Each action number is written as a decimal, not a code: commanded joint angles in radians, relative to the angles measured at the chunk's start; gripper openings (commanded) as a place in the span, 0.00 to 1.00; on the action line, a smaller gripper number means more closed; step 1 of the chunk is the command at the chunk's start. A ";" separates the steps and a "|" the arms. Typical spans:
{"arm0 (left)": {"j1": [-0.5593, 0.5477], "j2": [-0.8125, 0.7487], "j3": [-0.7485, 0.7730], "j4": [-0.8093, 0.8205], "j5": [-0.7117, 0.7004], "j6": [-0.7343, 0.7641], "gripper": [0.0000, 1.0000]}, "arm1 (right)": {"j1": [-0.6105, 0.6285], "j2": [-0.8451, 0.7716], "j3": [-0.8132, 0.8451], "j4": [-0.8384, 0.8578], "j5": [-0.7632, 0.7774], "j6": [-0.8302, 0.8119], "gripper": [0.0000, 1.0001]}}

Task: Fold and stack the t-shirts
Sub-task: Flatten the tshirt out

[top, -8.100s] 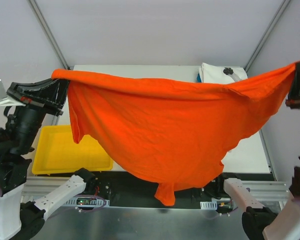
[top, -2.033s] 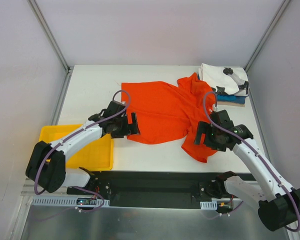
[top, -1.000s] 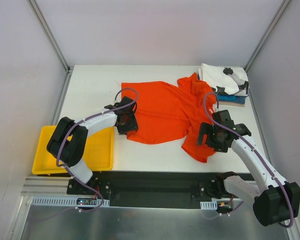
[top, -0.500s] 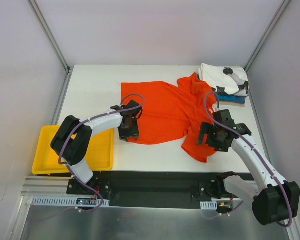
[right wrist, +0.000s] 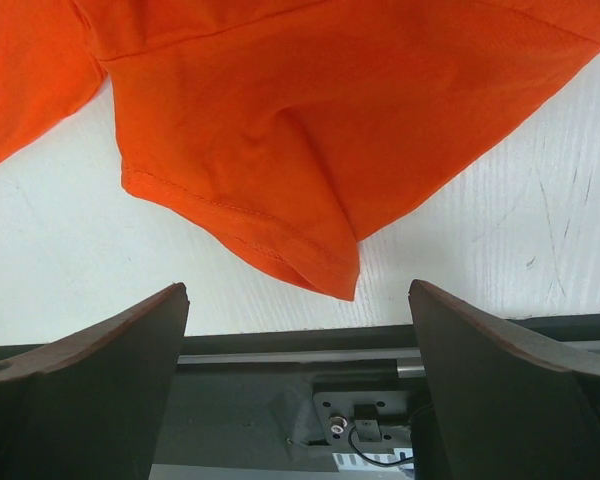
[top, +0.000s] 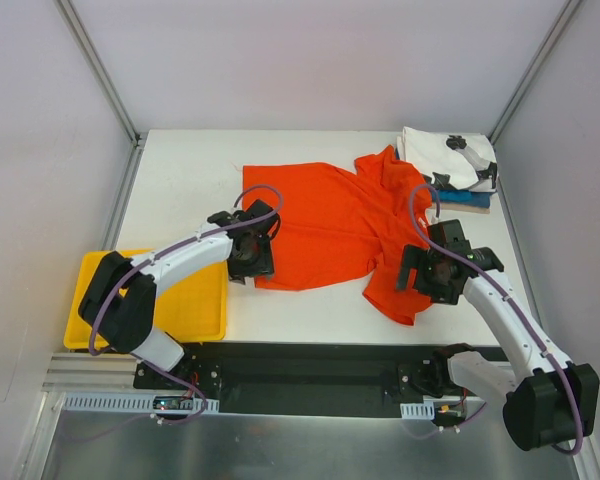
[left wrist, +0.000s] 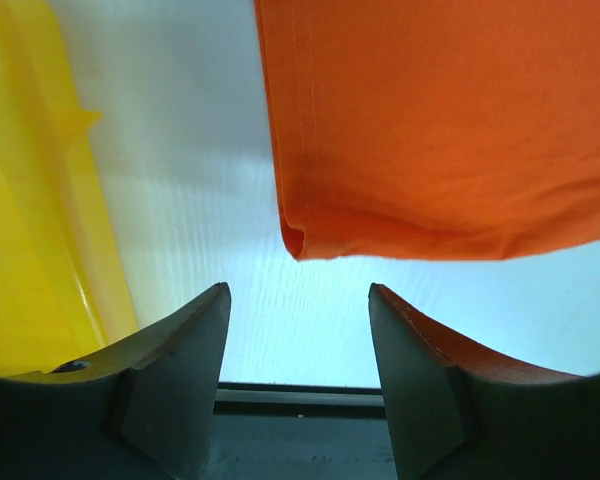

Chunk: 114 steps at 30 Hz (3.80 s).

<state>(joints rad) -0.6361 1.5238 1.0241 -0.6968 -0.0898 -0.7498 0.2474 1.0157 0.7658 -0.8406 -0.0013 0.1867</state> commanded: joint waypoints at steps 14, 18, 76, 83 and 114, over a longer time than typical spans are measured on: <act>-0.014 0.070 0.021 -0.032 0.025 -0.043 0.54 | -0.033 -0.020 -0.022 0.020 -0.005 -0.038 0.96; -0.016 0.079 -0.004 -0.006 0.002 -0.049 0.53 | -0.036 -0.006 -0.022 0.034 -0.012 -0.039 0.96; -0.016 -0.025 -0.098 0.089 -0.037 0.012 0.00 | -0.184 -0.029 -0.155 -0.052 0.071 0.205 0.98; -0.016 -0.027 -0.102 0.100 -0.039 0.020 0.00 | -0.204 0.040 -0.175 -0.015 0.011 0.200 0.75; -0.016 -0.138 -0.081 0.126 -0.050 0.070 0.00 | -0.077 -0.028 -0.154 0.141 -0.065 0.134 0.01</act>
<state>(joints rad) -0.6426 1.4586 0.9211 -0.5797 -0.1143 -0.7345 0.1638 1.0801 0.5224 -0.7383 -0.1036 0.4049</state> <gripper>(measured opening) 0.010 0.016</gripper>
